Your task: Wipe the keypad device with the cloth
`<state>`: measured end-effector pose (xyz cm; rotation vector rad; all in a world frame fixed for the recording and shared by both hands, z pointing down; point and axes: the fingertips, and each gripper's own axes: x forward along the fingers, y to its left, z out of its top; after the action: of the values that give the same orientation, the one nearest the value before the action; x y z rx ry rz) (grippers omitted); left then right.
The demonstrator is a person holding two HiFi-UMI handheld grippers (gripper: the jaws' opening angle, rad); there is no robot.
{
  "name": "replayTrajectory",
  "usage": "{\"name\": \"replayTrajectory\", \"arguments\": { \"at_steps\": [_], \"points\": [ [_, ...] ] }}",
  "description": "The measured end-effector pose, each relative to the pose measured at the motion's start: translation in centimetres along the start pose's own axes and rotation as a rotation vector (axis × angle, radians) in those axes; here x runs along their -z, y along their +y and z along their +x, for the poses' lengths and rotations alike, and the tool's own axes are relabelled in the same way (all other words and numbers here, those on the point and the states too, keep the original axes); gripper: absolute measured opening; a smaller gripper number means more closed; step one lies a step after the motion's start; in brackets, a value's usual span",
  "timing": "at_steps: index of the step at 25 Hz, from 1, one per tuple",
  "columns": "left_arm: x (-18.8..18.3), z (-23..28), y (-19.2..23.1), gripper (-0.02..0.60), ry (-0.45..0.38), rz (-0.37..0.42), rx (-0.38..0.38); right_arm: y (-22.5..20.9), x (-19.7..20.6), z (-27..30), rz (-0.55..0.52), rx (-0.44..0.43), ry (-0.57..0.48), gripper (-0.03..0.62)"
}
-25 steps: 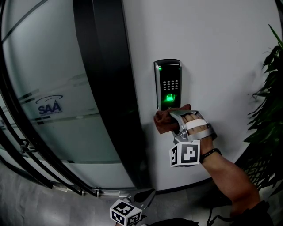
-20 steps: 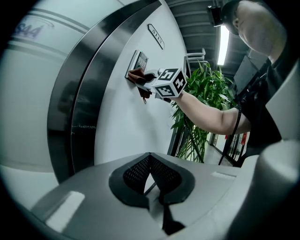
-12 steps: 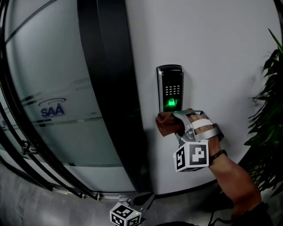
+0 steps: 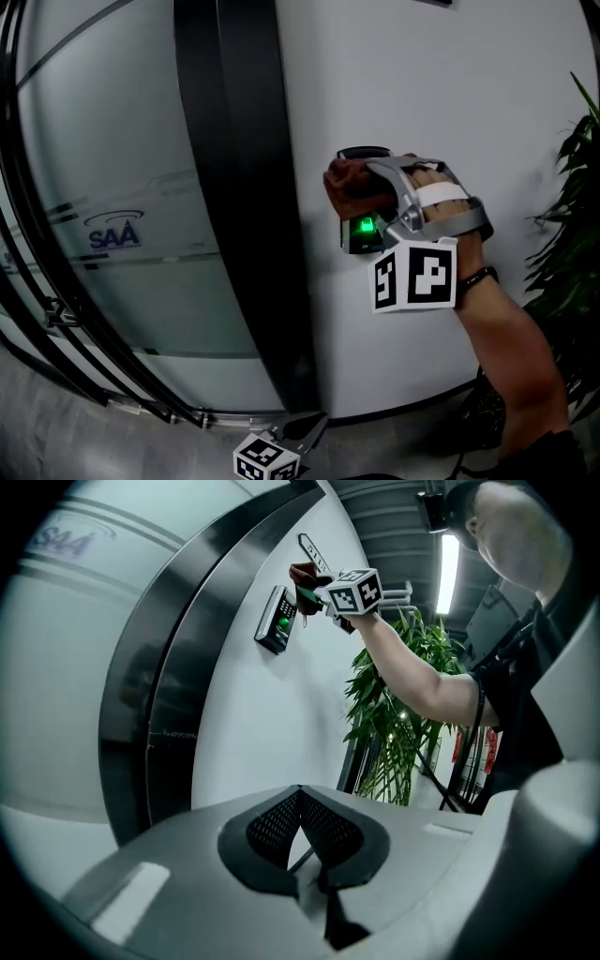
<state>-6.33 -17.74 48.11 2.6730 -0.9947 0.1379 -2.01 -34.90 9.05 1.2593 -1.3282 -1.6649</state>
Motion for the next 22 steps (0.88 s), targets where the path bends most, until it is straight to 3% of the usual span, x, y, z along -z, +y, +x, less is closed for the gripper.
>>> {"name": "replayTrajectory", "arguments": {
  "at_steps": [5, 12, 17, 22],
  "points": [
    [-0.1, -0.3, 0.1, 0.017, -0.012, -0.001, -0.008, -2.4, 0.9, 3.1, -0.013, 0.014, 0.041, 0.055],
    [0.1, -0.7, 0.2, 0.017, -0.014, -0.011, -0.015, -1.9, 1.8, 4.7, 0.000, -0.072, 0.070, 0.055],
    [0.2, -0.3, -0.1, 0.017, -0.003, -0.005, 0.000, -1.1, 2.4, 3.9, -0.094, -0.023, 0.133, 0.055],
    [0.3, 0.4, -0.7, 0.017, 0.006, -0.003, 0.020, 0.9, 1.7, 3.0, -0.138, -0.030, 0.125, 0.054]
  ]
}}
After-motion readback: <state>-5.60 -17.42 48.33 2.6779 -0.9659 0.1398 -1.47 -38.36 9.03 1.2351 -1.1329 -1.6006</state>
